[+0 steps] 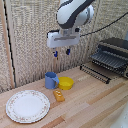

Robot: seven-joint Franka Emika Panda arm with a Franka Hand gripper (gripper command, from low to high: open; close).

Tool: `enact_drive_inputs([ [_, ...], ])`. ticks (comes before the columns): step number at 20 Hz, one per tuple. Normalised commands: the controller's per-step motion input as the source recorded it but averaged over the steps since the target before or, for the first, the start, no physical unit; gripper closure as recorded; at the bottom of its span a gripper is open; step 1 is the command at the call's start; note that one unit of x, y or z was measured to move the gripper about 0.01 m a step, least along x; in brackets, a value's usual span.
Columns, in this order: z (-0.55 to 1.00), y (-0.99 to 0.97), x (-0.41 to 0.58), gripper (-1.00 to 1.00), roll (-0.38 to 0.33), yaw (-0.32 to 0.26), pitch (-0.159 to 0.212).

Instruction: Please reach out your grabber to the yellow dish. Tenderly grip the yellow dish using your grabber. Set the yellow dish on the baking sheet. Posit your grabber on the rim of the baking sheet carrying the yellow dish. Mindfully slide the baking sheet with the yellow dish into the oven. Let go of your grabber's hold on the baking sheet's edge when it is entirely in the oven.

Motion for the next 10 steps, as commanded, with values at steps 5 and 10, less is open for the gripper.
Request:
enact_drive_inputs([
  [5, -0.14, -0.59, 0.018, -1.00, 0.055, -0.095, 0.008],
  [10, -0.09, -0.52, 0.090, -1.00, 0.056, -0.120, 0.050],
])
